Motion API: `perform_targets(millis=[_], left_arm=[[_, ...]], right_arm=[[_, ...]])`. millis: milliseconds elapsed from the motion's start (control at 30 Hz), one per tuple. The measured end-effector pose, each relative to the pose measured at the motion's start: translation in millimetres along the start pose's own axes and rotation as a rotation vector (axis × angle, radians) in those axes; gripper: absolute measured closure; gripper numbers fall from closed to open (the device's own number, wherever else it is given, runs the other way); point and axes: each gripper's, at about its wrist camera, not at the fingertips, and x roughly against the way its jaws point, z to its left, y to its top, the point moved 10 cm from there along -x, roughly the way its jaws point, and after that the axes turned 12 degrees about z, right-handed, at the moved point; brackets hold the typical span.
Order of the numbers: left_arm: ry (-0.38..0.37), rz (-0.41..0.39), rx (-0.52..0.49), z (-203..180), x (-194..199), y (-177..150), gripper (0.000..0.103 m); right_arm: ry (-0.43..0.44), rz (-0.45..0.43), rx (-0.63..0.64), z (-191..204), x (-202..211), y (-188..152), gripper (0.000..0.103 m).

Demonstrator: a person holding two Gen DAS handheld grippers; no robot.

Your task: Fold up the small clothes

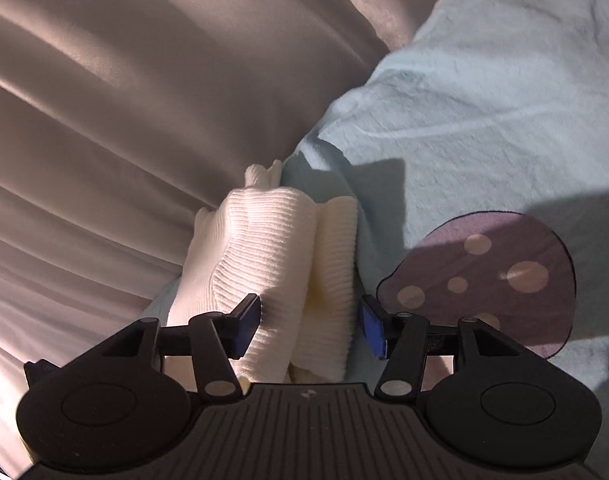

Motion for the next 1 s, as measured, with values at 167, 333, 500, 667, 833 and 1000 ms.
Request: perform_targets(millis=[167,333,500,667,833,1000], left_arm=[[-0.068,0.022,0.014,-6,-16,15,0.021],[-0.087,0.025,0.027,-8,-24,19,0.034],[-0.090,0.009,0.039,-10,-20,17,0.059],[-0.107,-0.020,-0.008,-30,5,11,0.063],[-0.109,-0.059,-0.046,-42,49,-1,0.063],[-0.063,-0.070,0.001,-23,100,-22,0.063]], right_arm=[[0.019,-0.004,0.000,8,-14,13,0.048],[0.065,0.020,0.017,19,-35,21,0.056],[0.065,0.001,0.065,33,-45,18,0.071],[0.117,-0.014,0.110,65,-33,13,0.074],[0.173,0.024,0.163,100,-29,-11,0.074],[0.251,0.115,0.165,123,-38,-47,0.074]])
